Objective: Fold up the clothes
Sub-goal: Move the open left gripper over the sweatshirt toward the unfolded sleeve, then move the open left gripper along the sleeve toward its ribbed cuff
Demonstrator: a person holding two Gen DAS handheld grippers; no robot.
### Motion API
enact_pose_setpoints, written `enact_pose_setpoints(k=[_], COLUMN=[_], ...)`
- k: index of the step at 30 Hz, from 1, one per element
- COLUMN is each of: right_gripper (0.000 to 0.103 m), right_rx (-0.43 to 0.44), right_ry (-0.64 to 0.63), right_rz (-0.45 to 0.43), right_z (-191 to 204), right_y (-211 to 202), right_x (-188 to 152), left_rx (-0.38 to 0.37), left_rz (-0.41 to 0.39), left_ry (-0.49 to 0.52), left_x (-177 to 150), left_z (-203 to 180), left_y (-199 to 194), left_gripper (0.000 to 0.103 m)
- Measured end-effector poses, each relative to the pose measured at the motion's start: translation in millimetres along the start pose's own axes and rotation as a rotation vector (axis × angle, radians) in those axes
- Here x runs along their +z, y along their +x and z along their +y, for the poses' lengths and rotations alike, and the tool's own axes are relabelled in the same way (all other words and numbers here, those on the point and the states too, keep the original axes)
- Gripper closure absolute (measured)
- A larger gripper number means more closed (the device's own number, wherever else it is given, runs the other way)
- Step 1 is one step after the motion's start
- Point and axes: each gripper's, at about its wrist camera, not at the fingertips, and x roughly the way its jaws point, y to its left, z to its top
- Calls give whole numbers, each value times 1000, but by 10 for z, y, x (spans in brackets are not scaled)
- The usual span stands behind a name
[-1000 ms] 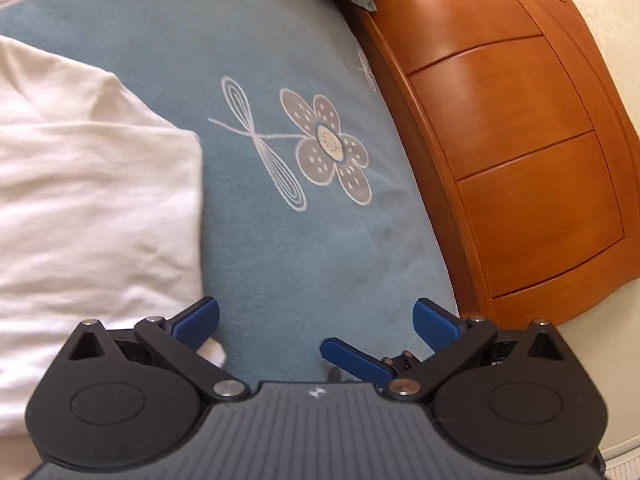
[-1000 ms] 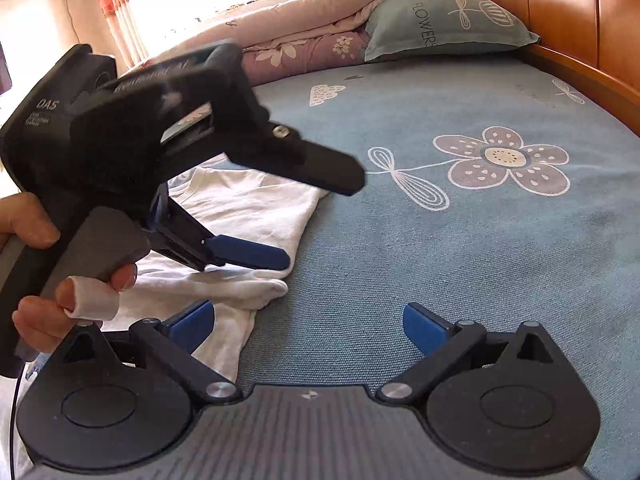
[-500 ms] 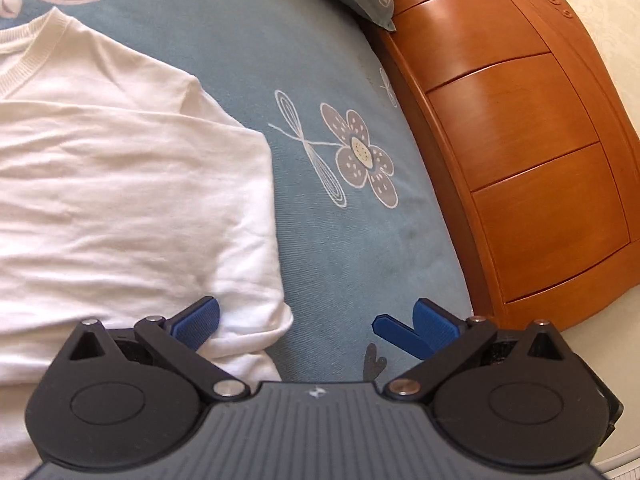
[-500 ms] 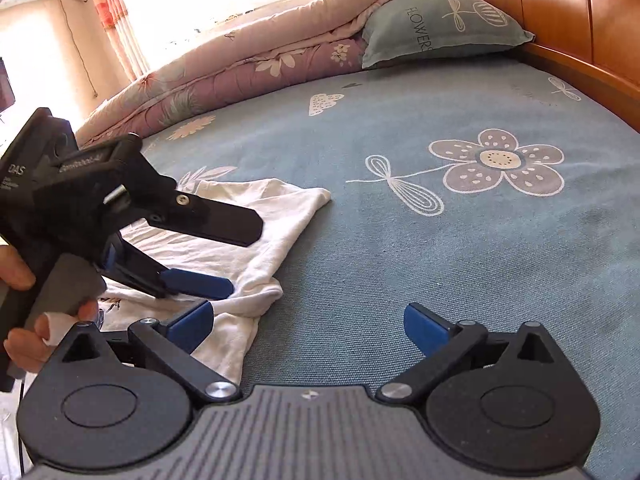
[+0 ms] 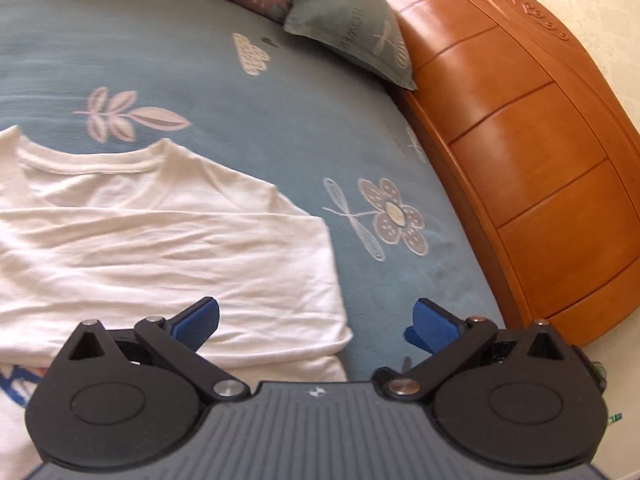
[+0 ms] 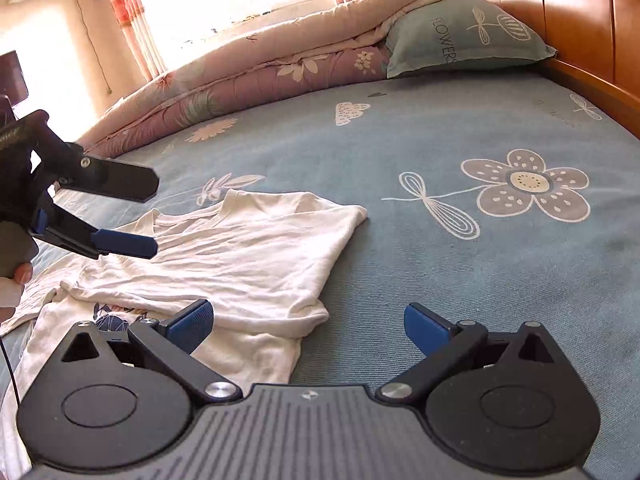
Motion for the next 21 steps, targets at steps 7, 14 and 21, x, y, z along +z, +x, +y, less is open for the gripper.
enact_pose_setpoints(k=[7,14,21], right_gripper=[0,0,0], right_rx=[11,6,1], right_ry=[-10,-83,-101], right_rz=[-10,30,46], right_z=[202,417,451], right_y=[89,251,320], right_x=[52,-6,-42], left_rx=[99,77,134], left_rz=[-44,-114,-147], left_ry=[-181,-138,-226], left_x=[-258,-215,15], left_z=[888,936,1270], left_y=[-98,-608,-430], left_gripper=[1,1,1])
